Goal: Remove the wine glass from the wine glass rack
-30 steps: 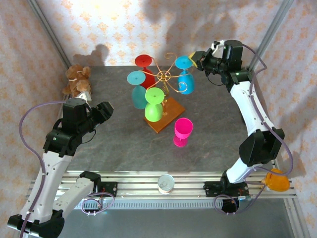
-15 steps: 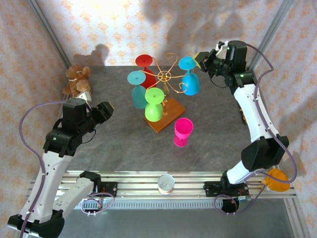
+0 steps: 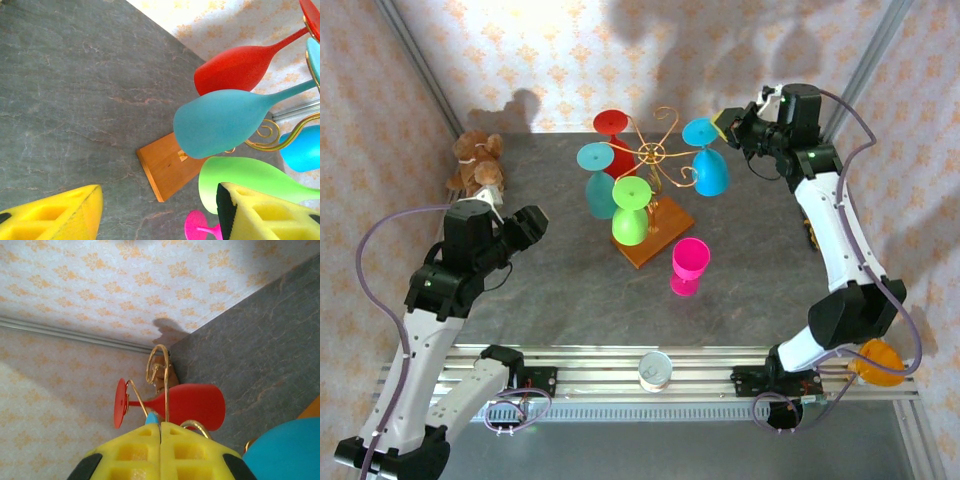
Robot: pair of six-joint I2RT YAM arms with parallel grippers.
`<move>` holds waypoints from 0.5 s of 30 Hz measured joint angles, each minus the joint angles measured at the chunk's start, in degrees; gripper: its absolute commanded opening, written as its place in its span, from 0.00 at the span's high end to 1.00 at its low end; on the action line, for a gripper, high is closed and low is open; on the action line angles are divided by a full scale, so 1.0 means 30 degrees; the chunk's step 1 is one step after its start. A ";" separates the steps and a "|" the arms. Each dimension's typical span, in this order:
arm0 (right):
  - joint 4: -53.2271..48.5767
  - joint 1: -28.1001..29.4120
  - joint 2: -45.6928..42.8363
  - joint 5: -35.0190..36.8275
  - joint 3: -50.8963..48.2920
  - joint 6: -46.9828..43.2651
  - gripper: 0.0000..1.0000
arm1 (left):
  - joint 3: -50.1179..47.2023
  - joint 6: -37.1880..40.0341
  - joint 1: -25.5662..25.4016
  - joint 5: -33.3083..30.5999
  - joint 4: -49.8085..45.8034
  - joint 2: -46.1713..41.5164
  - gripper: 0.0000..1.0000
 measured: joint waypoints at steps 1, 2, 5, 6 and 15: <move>0.0000 0.0029 -0.0058 -0.0117 -0.0029 0.0007 1.00 | 0.0000 0.0000 0.0000 0.0000 0.0000 -0.0036 0.38; 0.0007 0.0051 -0.0117 -0.0226 -0.0029 0.0036 1.00 | 0.0000 0.0000 0.0000 0.0000 0.0000 -0.0044 0.38; 0.0051 0.0182 -0.0248 -0.0437 -0.0029 0.0051 1.00 | -0.0007 0.0000 0.0000 0.0000 0.0000 -0.0073 0.38; 0.0058 0.0219 -0.0277 -0.0503 -0.0029 0.0051 1.00 | -0.0007 -0.0007 0.0000 0.0000 0.0000 -0.0073 0.38; 0.0051 0.0940 -0.0029 -0.0721 0.0335 0.0029 1.00 | -0.0051 -0.0007 0.0000 0.0000 0.0007 -0.0117 0.38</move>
